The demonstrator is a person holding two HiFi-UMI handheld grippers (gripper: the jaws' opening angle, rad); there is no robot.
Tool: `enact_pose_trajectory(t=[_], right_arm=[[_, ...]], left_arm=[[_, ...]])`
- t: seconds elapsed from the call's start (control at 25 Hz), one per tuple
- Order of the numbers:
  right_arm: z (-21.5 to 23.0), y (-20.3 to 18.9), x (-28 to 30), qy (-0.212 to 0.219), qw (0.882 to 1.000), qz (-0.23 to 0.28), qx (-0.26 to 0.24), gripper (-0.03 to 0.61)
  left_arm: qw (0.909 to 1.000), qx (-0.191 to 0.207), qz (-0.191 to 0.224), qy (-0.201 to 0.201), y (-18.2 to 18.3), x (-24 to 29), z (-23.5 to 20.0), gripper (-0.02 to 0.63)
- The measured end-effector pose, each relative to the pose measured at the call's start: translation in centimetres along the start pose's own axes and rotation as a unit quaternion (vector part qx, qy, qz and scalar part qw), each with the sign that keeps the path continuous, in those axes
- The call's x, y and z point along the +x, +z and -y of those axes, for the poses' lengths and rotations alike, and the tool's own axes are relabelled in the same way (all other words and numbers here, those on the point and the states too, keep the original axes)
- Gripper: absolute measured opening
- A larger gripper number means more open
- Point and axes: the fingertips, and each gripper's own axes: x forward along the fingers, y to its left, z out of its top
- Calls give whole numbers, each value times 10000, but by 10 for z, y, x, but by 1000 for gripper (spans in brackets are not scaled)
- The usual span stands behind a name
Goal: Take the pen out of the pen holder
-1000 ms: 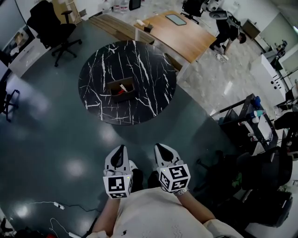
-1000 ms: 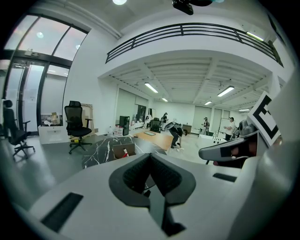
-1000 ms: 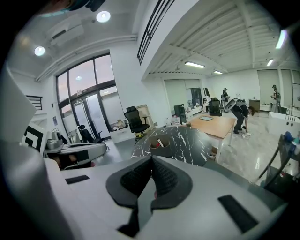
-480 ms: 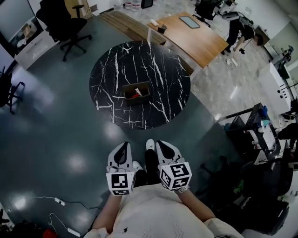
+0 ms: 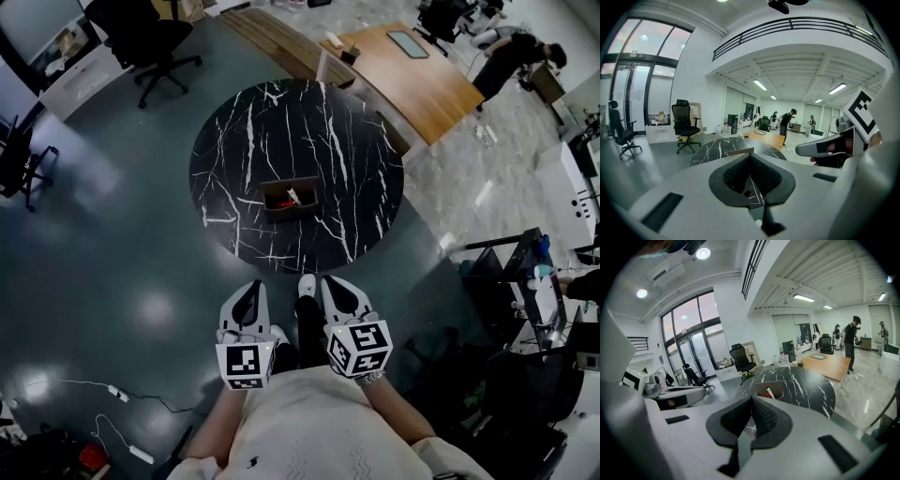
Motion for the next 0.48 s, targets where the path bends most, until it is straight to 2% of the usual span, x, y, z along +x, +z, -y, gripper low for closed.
enact_pose_trajectory(t=[0.32,0.48], right_arm=[[30,15,40,196,9994,-287,-22,17],[54,21,65,253,9989,-382,24,17]], left_arm=[[9999,91,-67,36,18,60,0,12],[9994,337,-84,37,28,94,1,12]])
